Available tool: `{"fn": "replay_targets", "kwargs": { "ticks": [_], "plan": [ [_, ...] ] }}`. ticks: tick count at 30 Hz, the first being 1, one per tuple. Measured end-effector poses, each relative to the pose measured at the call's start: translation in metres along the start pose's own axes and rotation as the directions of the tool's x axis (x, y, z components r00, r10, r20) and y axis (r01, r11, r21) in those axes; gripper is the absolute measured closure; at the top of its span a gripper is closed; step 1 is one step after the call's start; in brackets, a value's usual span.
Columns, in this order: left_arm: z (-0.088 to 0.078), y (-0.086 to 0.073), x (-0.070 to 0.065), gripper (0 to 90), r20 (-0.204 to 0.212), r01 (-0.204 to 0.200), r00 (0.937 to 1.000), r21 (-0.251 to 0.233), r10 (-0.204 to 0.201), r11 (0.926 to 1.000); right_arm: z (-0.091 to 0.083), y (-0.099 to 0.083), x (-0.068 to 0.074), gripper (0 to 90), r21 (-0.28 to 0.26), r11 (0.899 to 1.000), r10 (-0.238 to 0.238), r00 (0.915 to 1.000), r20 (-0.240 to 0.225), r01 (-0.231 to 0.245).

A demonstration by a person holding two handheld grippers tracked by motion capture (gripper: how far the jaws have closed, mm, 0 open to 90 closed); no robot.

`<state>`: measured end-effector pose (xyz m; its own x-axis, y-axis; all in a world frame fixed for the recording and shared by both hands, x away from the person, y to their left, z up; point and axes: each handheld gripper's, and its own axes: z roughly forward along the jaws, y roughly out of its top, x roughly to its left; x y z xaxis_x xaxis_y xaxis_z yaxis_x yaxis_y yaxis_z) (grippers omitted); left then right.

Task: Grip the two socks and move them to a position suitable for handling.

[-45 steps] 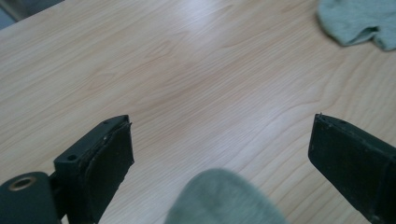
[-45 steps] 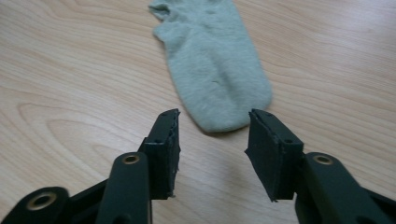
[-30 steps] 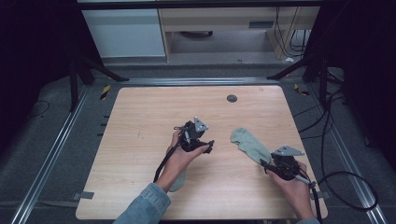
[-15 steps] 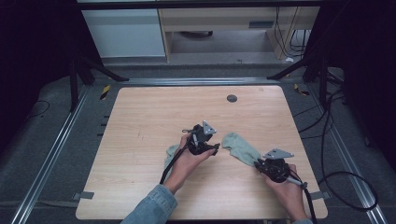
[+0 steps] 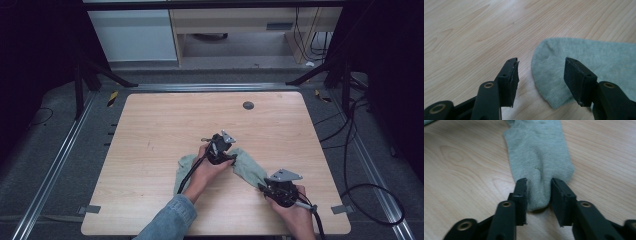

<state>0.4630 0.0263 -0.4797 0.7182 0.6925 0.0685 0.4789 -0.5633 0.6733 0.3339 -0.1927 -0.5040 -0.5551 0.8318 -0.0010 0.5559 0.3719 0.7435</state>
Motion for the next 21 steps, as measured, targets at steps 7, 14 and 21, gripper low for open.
{"fn": "replay_targets", "kwargs": {
  "ticks": [7,14,21],
  "plan": [
    [0.01,-0.004,0.003,44.5,0.004,-0.012,0.9999,0.037,0.012,0.9993,-0.015,0.003,-0.009,60.5,-0.017,0.999,-0.039,0.9992,0.005,0.039],
    [0.012,-0.004,0.006,50.6,0.035,0.013,0.9993,0.035,-0.014,0.9993,-0.008,0.001,-0.012,58.9,0.0,1.0,-0.027,0.9995,-0.018,0.027],
    [0.012,-0.005,0.005,68.3,0.095,0.005,0.9954,0.03,-0.008,0.9995,-0.001,0.003,-0.009,60.4,0.03,0.999,-0.023,0.9988,-0.042,0.025]
  ]
}}
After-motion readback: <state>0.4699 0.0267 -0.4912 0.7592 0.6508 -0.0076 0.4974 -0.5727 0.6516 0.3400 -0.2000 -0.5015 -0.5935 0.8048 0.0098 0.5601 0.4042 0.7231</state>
